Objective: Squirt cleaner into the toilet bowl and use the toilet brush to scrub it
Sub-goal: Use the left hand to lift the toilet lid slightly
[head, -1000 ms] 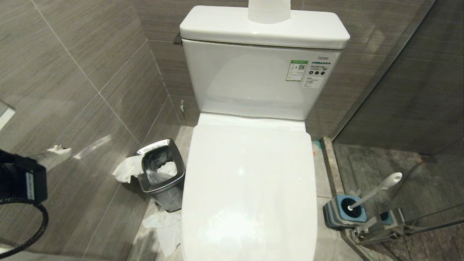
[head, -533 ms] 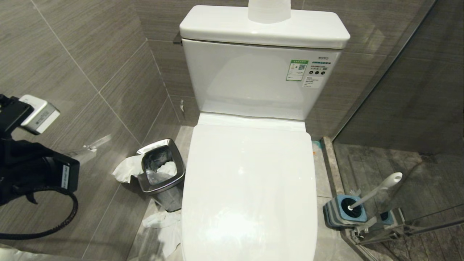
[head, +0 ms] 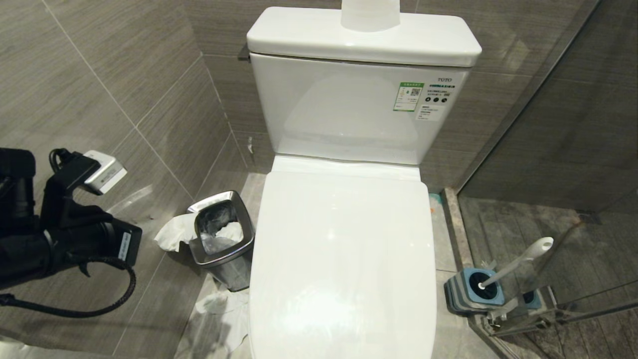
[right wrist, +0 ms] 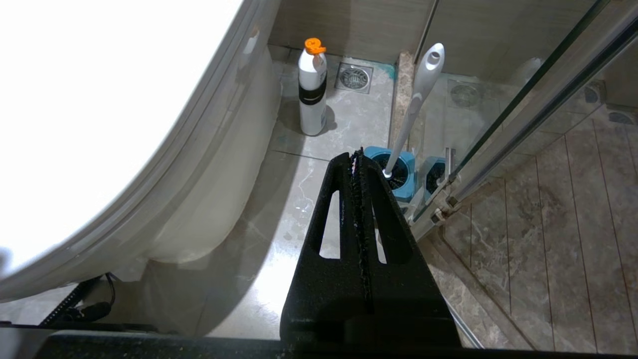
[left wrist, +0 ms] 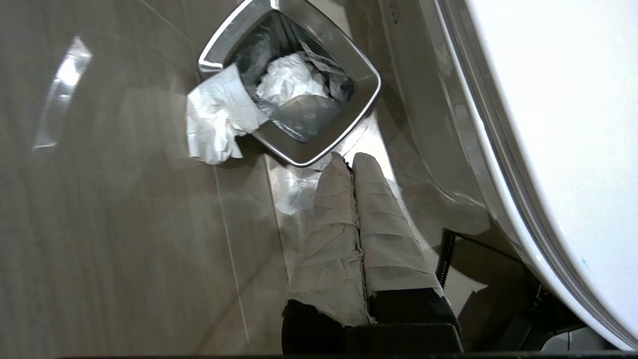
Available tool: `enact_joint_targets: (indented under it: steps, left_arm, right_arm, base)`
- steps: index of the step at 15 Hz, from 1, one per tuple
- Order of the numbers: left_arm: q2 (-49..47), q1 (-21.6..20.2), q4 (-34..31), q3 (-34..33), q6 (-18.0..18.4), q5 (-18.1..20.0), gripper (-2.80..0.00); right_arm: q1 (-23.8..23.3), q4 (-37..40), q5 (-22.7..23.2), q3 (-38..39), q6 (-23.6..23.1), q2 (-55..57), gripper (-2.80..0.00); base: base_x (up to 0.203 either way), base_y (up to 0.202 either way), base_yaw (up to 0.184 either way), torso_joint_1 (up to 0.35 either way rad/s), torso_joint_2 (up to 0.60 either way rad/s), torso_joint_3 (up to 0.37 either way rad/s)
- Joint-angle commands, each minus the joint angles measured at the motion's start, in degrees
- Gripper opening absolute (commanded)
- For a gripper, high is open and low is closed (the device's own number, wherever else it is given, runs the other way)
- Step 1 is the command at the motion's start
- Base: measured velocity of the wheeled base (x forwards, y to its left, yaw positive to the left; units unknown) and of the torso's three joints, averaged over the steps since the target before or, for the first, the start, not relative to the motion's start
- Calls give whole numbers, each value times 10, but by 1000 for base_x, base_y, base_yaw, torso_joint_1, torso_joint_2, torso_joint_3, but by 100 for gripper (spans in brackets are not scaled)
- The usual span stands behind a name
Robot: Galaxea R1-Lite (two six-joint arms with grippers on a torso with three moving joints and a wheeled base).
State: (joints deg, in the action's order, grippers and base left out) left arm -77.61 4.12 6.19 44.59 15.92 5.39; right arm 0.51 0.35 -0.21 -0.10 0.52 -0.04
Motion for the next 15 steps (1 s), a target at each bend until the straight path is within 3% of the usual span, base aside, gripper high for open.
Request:
enact_joint_targets:
  steps: [1, 6, 15]
  left_arm:
    - [-41, 0, 0, 20, 1, 8, -280]
    - [-112, -2, 1, 54, -8, 47, -280]
    - [-207, -3, 42, 82, -93, 82, -280]
  right_arm:
    - [0, 0, 0, 0, 0, 0, -280]
    - [0, 0, 0, 0, 0, 0, -280]
    - [1, 0, 0, 0, 0, 0, -280]
  base:
    - [0, 0, 0, 0, 0, 0]
    - [0, 0, 0, 0, 0, 0]
    - [0, 0, 0, 0, 0, 0]
